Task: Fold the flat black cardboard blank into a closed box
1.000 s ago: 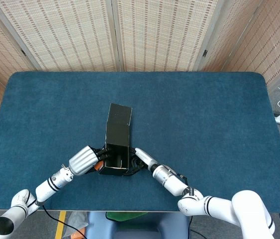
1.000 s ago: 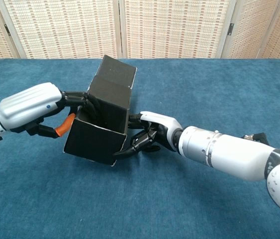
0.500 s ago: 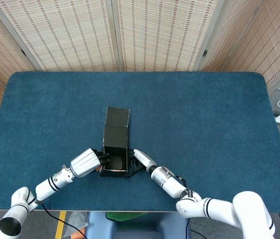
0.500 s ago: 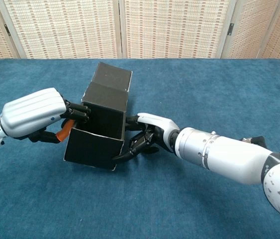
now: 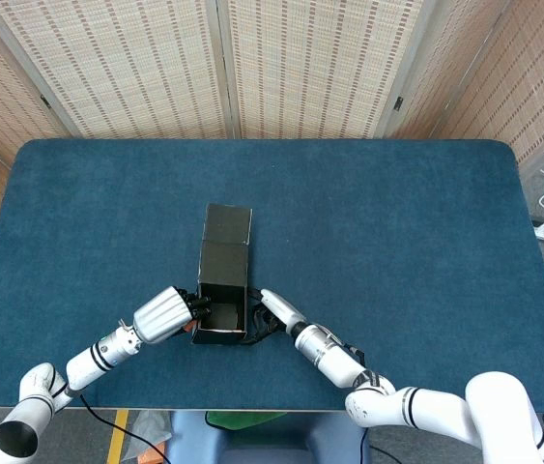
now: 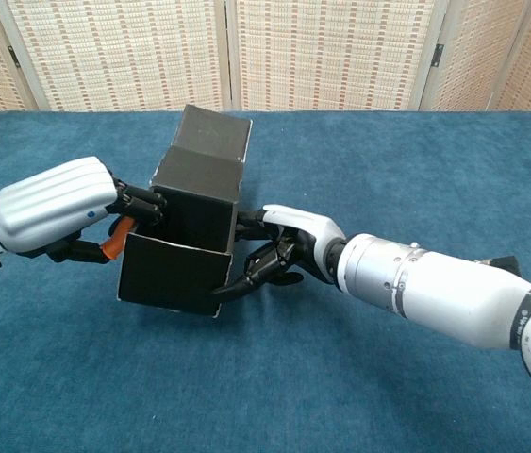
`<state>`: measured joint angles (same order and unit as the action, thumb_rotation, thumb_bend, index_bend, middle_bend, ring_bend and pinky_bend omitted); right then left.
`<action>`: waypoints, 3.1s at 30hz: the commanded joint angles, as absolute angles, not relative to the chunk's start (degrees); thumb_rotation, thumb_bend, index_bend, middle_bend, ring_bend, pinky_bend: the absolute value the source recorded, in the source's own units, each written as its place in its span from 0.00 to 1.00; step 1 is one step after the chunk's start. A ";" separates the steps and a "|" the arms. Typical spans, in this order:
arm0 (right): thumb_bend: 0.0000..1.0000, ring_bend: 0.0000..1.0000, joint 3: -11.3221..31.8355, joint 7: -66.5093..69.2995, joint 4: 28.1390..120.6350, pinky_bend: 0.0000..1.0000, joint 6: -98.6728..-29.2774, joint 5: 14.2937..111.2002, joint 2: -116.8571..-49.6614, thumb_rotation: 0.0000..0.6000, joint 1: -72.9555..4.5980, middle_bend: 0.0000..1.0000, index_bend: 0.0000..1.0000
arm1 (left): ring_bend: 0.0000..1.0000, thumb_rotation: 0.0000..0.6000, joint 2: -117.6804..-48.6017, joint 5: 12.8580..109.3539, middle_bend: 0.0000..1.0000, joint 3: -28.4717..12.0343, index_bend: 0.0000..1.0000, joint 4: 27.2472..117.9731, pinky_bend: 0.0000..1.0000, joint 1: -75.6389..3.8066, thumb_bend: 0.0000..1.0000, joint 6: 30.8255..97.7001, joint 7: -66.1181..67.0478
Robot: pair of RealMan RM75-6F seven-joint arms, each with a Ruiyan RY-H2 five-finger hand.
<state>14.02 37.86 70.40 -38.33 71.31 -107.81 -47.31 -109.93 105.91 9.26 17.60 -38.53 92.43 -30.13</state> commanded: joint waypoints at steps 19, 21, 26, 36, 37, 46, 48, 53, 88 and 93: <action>0.37 0.68 14.99 31.63 67.47 1.00 -39.34 69.52 -107.55 1.00 -46.64 0.49 0.44 | 0.65 1.00 -100.42 102.82 0.21 6.17 0.11 33.98 0.93 -38.07 0.25 95.53 -26.02; 0.37 0.68 14.60 29.87 66.27 1.00 -39.50 69.91 -108.39 1.00 -47.08 0.47 0.44 | 0.65 1.00 -99.93 102.55 0.21 5.59 0.10 35.14 0.93 -37.89 0.25 96.87 -27.93; 0.34 0.67 13.49 26.51 63.89 1.00 -40.54 71.26 -110.74 1.00 -47.67 0.35 0.32 | 0.65 1.00 -98.06 101.02 0.21 4.31 0.10 39.89 0.93 -37.40 0.25 97.36 -33.25; 0.04 0.59 10.10 25.43 64.68 1.00 -42.45 73.86 -111.34 1.00 -45.35 0.01 0.00 | 0.65 1.00 -91.48 95.52 0.21 3.14 0.09 55.61 0.94 -36.57 0.25 88.42 -46.45; 0.02 0.59 9.73 25.72 65.27 1.00 -42.53 74.03 -111.06 1.00 -44.95 0.00 0.00 | 0.65 1.00 -90.82 95.07 0.21 3.07 0.09 57.03 0.94 -36.58 0.25 87.47 -47.57; 0.00 0.56 7.43 26.96 69.91 1.00 -44.79 76.29 -108.55 1.00 -41.99 0.00 0.00 | 0.65 1.00 -86.13 92.98 0.18 2.82 0.02 65.89 0.94 -36.91 0.25 80.33 -54.04; 0.00 0.56 7.69 27.03 70.51 1.00 -45.59 76.17 -107.82 1.00 -41.36 0.00 0.00 | 0.64 1.00 -85.62 92.87 0.17 3.07 0.01 66.34 0.94 -36.91 0.25 78.85 -54.26; 0.00 0.56 8.04 27.36 74.20 1.00 -47.05 75.91 -103.28 1.00 -39.61 0.00 0.00 | 0.63 1.00 -83.91 92.70 0.08 5.04 0.00 66.37 0.93 -37.37 0.25 72.82 -54.98; 0.00 0.57 11.94 31.95 100.84 1.00 -52.11 76.49 -76.75 1.00 -35.07 0.15 0.00 | 0.58 1.00 -93.49 97.38 0.00 10.21 0.00 50.02 0.92 -46.13 0.24 54.44 -79.61; 0.00 0.57 11.64 32.05 100.16 1.00 -51.73 76.00 -77.10 1.00 -35.15 0.16 0.00 | 0.58 1.00 -94.23 97.87 0.00 10.82 0.00 48.93 0.92 -46.51 0.24 54.61 -81.31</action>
<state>11.66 32.03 100.22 -51.76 76.07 -77.06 -35.15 -94.03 97.76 10.66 49.12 -46.44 54.51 -81.02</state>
